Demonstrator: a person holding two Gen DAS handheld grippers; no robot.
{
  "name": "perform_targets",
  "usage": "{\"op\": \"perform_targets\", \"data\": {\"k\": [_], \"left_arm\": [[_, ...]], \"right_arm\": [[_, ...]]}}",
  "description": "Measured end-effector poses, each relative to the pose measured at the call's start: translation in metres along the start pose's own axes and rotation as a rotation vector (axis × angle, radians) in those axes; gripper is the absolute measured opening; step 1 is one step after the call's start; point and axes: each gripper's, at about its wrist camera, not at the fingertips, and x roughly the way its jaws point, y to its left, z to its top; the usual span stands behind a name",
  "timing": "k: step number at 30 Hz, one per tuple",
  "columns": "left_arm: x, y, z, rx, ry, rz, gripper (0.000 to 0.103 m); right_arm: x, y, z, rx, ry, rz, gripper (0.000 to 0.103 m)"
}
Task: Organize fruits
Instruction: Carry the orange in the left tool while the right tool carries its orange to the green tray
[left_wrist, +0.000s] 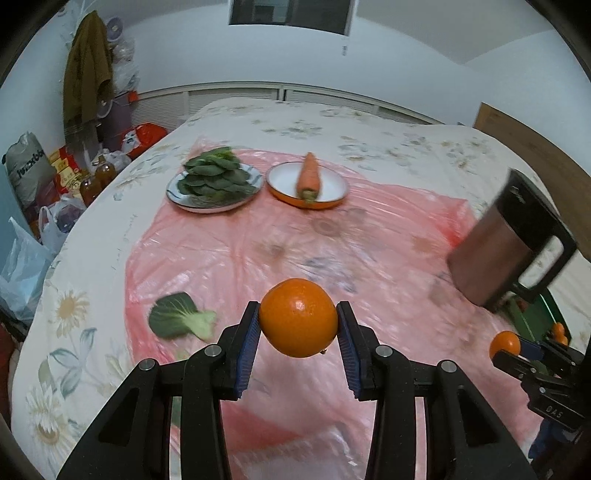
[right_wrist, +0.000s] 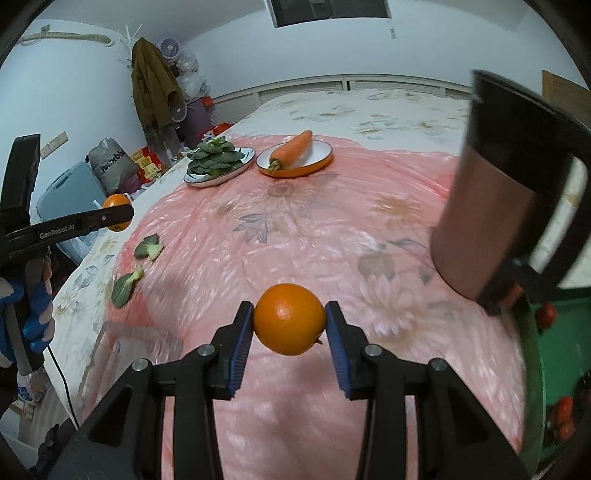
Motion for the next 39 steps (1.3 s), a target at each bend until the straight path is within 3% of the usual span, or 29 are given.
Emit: {"op": "perform_targets", "data": {"k": [19,39], "left_arm": [[-0.032,-0.148,-0.049,0.124,0.067,-0.156,0.036],[-0.004,-0.319,-0.062,0.324,0.139,-0.32,0.035]], "right_arm": [[-0.096,-0.075,-0.074,0.139,-0.056,-0.094,0.047],[-0.154,-0.232,-0.107,0.338,-0.144,-0.28,0.047]]}}
